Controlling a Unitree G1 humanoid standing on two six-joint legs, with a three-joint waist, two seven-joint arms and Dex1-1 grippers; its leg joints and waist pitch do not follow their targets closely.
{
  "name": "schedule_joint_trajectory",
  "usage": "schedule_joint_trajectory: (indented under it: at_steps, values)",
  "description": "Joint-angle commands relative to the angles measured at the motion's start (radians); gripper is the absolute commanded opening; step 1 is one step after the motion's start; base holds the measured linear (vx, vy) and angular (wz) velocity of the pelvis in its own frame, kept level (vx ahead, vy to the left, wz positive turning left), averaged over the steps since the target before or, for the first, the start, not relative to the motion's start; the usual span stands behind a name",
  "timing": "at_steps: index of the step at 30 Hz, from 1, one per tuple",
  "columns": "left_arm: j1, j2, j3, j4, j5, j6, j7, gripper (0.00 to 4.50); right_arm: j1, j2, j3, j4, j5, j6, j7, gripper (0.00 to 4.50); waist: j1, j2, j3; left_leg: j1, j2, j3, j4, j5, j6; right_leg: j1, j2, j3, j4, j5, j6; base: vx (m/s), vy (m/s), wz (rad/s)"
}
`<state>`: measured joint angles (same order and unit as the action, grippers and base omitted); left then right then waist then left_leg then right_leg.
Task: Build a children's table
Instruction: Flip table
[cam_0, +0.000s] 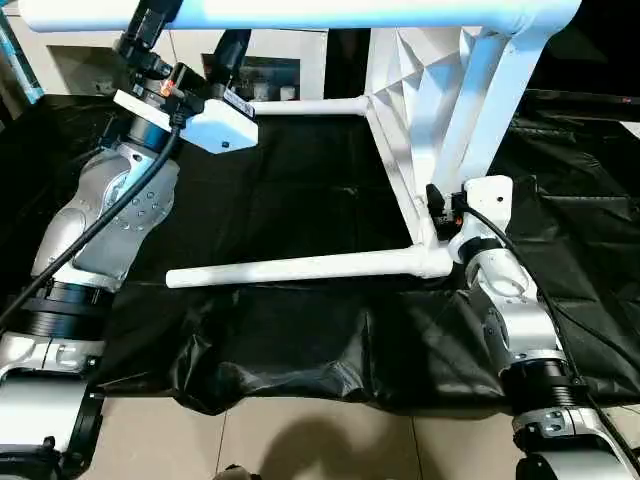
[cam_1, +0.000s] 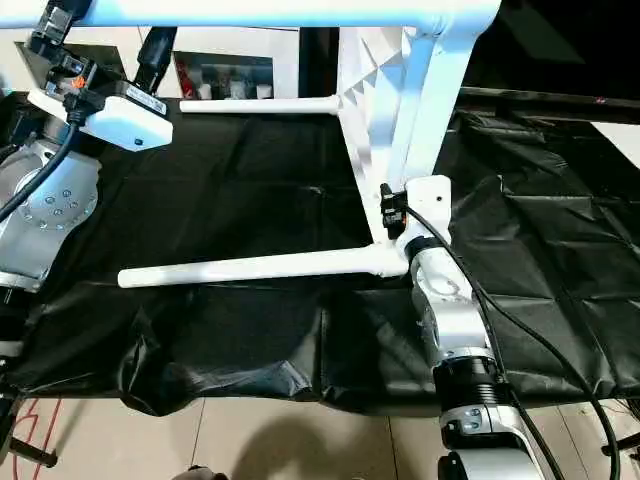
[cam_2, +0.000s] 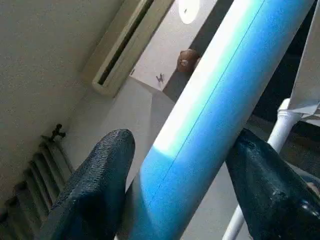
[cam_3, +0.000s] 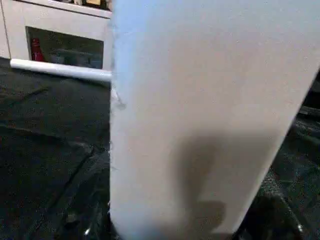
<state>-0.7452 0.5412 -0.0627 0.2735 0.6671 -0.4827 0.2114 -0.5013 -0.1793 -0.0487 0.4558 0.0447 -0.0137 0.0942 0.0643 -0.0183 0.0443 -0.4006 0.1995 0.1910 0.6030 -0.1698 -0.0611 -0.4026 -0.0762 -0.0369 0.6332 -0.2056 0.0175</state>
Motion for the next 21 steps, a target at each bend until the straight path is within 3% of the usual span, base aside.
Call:
schedule_joint_trajectory:
  at_steps: [1, 3, 5, 6, 7, 13, 15, 16, 17, 21]
  values:
    - [-0.015, -0.008, 0.007, 0.026, -0.024, 0.034, -0.009, 2.88, -0.031, -0.039, 0.025, -0.051, -0.043, -0.044, 0.029, 1.78, 0.005, 0.008, -0.070, 0.031, 0.021, -0.013, -0.062, -0.160, -0.019, 0.039, -0.043, 0.030, -0.058, -0.007, -0.190, 0.000, 0.000, 0.00]
    - [-0.017, -0.010, 0.013, 0.028, -0.034, 0.045, -0.014, 2.80, -0.033, -0.046, 0.026, -0.057, -0.048, -0.046, 0.031, 1.78, 0.006, 0.007, -0.070, 0.032, 0.021, -0.013, -0.062, -0.164, -0.020, 0.038, -0.044, 0.030, -0.059, -0.019, -0.189, 0.000, 0.000, 0.00]
    - [-0.025, -0.022, 0.034, 0.043, -0.086, 0.070, -0.042, 2.80, -0.043, -0.072, 0.024, -0.074, -0.060, -0.056, 0.037, 1.78, 0.010, 0.007, -0.069, 0.033, 0.021, -0.012, -0.061, -0.159, -0.017, 0.037, -0.044, 0.031, -0.059, -0.020, -0.187, 0.000, 0.000, 0.00]
    - [-0.027, -0.038, 0.056, 0.053, -0.153, 0.090, -0.072, 2.73, -0.060, -0.106, 0.020, -0.095, -0.072, -0.065, 0.048, 1.78, 0.012, 0.004, -0.069, 0.030, 0.019, -0.011, -0.061, -0.151, -0.013, 0.039, -0.045, 0.032, -0.059, -0.016, -0.189, 0.000, 0.000, 0.00]
    - [-0.027, -0.038, 0.056, 0.053, -0.153, 0.090, -0.072, 2.68, -0.060, -0.106, 0.020, -0.095, -0.072, -0.066, 0.049, 1.78, 0.015, 0.003, -0.070, 0.030, 0.019, -0.010, -0.060, -0.142, -0.012, 0.040, -0.046, 0.031, -0.058, -0.013, -0.191, 0.000, 0.000, 0.00]
    - [-0.009, -0.115, 0.179, 0.013, -0.396, 0.226, -0.130, 2.63, -0.179, -0.230, -0.043, -0.126, -0.063, -0.063, 0.070, 1.78, 0.035, 0.001, -0.071, 0.022, 0.013, 0.001, -0.047, -0.072, 0.050, 0.041, -0.046, 0.035, -0.050, 0.004, -0.204, 0.000, 0.000, 0.00]
    - [-0.008, -0.125, 0.192, 0.009, -0.419, 0.240, -0.132, 2.62, -0.190, -0.240, -0.046, -0.125, -0.063, -0.064, 0.071, 1.75, 0.041, 0.002, -0.072, 0.020, 0.011, 0.003, -0.043, -0.073, 0.062, 0.035, -0.042, 0.035, -0.051, 0.003, -0.195, 0.000, 0.000, 0.00]
    - [-0.008, -0.125, 0.192, 0.009, -0.419, 0.240, -0.132, 2.62, -0.190, -0.240, -0.046, -0.125, -0.063, -0.064, 0.071, 1.73, 0.044, 0.004, -0.069, 0.022, 0.013, 0.003, -0.044, -0.093, 0.063, 0.032, -0.043, 0.033, -0.056, -0.035, -0.184, 0.000, 0.000, 0.00]
    - [-0.003, -0.130, 0.202, 0.005, -0.436, 0.251, -0.136, 2.62, -0.207, -0.254, -0.050, -0.124, -0.063, -0.066, 0.076, 1.73, 0.044, -0.003, -0.068, 0.023, 0.014, 0.003, -0.045, -0.111, 0.057, 0.030, -0.042, 0.033, -0.059, -0.072, -0.173, 0.000, 0.000, 0.00]
    - [0.043, -0.189, 0.262, -0.028, -0.577, 0.330, -0.177, 2.55, -0.355, -0.341, -0.065, -0.097, -0.059, -0.081, 0.106, 1.69, 0.042, 0.001, -0.063, 0.031, 0.018, 0.001, -0.050, -0.177, 0.025, 0.023, -0.043, 0.029, -0.066, -0.160, -0.176, 0.000, 0.000, 0.00]
